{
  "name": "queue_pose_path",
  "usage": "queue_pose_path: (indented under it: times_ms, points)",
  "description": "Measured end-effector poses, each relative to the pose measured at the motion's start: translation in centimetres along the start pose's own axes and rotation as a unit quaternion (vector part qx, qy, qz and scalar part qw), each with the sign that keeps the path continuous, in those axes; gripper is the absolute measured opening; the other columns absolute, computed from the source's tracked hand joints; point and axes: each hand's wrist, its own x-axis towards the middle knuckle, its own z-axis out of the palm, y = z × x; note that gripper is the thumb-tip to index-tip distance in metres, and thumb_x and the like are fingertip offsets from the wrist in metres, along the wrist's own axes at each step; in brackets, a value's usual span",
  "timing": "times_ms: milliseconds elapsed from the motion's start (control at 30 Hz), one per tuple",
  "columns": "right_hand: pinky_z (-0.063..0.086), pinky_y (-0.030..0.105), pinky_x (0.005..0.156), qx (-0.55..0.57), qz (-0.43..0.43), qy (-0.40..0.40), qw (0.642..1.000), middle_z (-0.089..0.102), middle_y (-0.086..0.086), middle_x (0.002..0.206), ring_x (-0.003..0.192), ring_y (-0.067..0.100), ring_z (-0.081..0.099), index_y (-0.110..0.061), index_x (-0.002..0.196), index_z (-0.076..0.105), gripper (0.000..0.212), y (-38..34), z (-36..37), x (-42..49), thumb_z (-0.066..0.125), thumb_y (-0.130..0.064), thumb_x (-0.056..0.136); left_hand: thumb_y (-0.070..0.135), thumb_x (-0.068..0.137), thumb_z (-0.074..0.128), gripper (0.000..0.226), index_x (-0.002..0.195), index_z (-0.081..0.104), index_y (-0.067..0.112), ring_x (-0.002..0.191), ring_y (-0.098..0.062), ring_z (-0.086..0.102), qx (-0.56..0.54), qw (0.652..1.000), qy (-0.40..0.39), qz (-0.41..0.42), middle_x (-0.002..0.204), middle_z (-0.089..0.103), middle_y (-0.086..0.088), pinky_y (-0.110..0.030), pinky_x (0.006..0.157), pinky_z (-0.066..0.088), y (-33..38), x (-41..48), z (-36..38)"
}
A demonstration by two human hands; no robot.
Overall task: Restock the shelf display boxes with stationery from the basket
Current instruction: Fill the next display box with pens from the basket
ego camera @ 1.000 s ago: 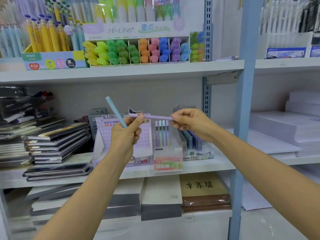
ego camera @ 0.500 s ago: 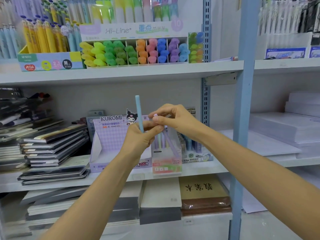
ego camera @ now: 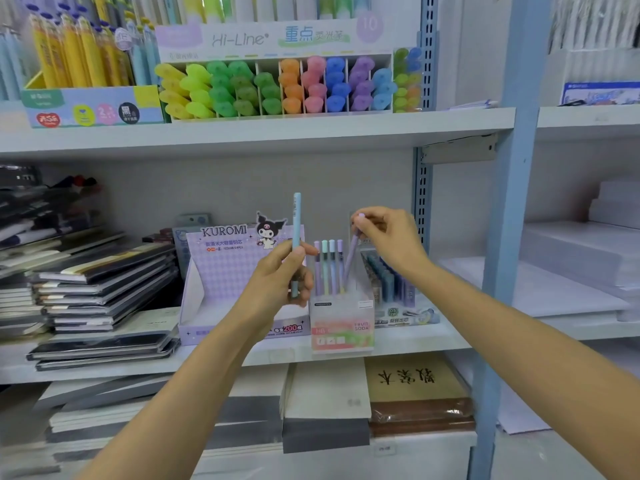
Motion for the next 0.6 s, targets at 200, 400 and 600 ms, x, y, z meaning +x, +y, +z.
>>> queue_pose_path:
  times_ms: [200, 400, 600]
  points:
    - [0.052, 0.016, 0.076, -0.082, -0.021, -0.051, 0.995, 0.072, 0.002, 0.082, 0.079, 0.008, 0.068, -0.007, 0.099, 0.074, 0.02, 1.8, 1.1, -0.3, 0.056, -0.016, 0.097, 0.033, 0.103, 0.044, 0.021, 0.106, 0.06, 0.019, 0.047, -0.008, 0.022, 0.031, 0.999, 0.001, -0.021, 0.059, 0.028, 0.009, -0.015, 0.041, 0.024, -0.7, 0.4, -0.2]
    - [0.042, 0.011, 0.062, -0.127, -0.018, -0.083, 0.988, 0.068, -0.008, 0.072, 0.062, -0.004, 0.058, -0.01, 0.099, 0.07, 0.015, 2.1, 1.1, 0.4, 0.058, -0.019, 0.096, 0.028, 0.101, 0.05, 0.015, 0.087, 0.047, 0.022, 0.045, -0.008, 0.024, 0.021, 0.999, -0.001, -0.045, 0.058, 0.037, 0.009, -0.015, 0.041, 0.027, -1.2, 0.7, -0.4]
    - [0.043, 0.029, 0.078, -0.14, -0.017, -0.039, 0.989, 0.063, -0.004, 0.086, 0.089, 0.014, 0.054, -0.012, 0.09, 0.064, 0.006, 3.1, 1.8, 0.6, 0.067, -0.017, 0.089, 0.026, 0.099, 0.054, 0.013, 0.087, 0.053, 0.019, 0.047, -0.009, 0.03, 0.02, 0.999, 0.005, -0.034, 0.061, 0.048, 0.008, -0.015, 0.042, 0.029, -1.2, 0.6, -0.4]
